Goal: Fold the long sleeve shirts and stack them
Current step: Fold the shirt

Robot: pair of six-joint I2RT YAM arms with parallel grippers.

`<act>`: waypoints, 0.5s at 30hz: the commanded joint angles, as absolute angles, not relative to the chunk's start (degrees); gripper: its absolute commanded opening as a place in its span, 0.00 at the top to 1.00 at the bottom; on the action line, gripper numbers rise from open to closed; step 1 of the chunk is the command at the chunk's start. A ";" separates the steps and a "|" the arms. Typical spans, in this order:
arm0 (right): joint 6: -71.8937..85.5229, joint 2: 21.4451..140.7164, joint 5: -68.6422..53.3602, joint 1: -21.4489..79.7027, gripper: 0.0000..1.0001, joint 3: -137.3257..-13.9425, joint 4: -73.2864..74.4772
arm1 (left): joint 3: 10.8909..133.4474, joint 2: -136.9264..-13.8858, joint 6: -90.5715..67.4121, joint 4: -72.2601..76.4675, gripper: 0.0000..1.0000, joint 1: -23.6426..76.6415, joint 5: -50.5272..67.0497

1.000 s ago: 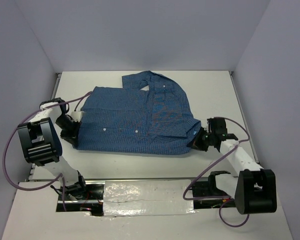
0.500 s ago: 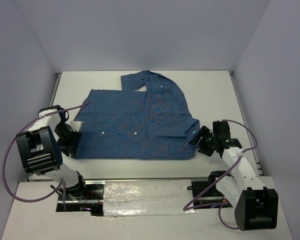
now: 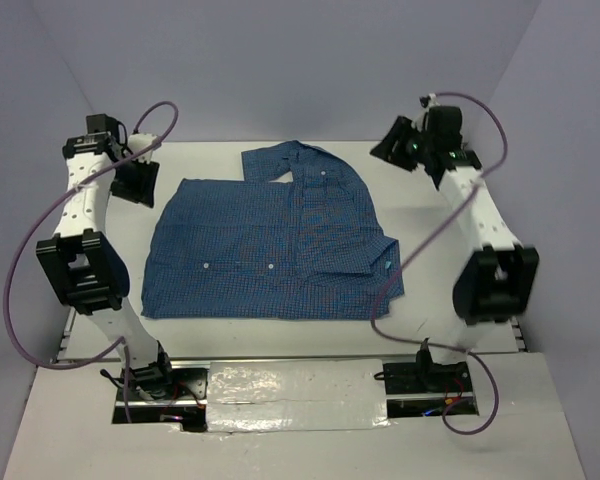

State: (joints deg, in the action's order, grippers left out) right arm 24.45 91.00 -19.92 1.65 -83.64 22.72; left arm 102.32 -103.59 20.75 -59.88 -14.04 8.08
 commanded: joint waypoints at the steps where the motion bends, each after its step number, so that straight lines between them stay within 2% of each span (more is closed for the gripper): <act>1: 25.65 108.68 -26.17 2.90 0.41 -100.33 24.34 | 101.26 -109.42 16.88 -60.65 0.46 -13.45 9.49; 3: 28.11 116.77 -28.73 3.69 0.39 -108.59 24.78 | 98.54 -110.56 15.91 -59.07 0.46 -13.45 9.14; 6: 31.81 136.68 -28.39 5.62 0.37 -132.52 28.29 | 95.20 -110.74 15.65 -56.61 0.46 -13.45 10.28; 8: 35.41 143.23 -27.60 6.85 0.36 -140.85 31.46 | 93.35 -110.57 15.82 -56.08 0.46 -13.45 10.37; 9: 37.16 146.65 -27.16 7.03 0.36 -142.72 29.55 | 92.47 -110.22 15.82 -55.64 0.47 -13.45 10.28; 13: 44.29 147.21 -24.10 7.99 0.36 -133.33 20.58 | 89.56 -109.34 16.35 -53.79 0.46 -13.53 9.14; 15: 42.90 149.22 -21.81 8.61 0.36 -136.47 25.19 | 88.51 -109.25 16.52 -53.79 0.47 -13.45 9.14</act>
State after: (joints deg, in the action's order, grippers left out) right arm 39.83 150.06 -24.58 7.70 -133.25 25.85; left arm 89.32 -111.98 17.17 -54.89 -13.23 8.86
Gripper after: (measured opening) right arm 0.641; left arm 0.535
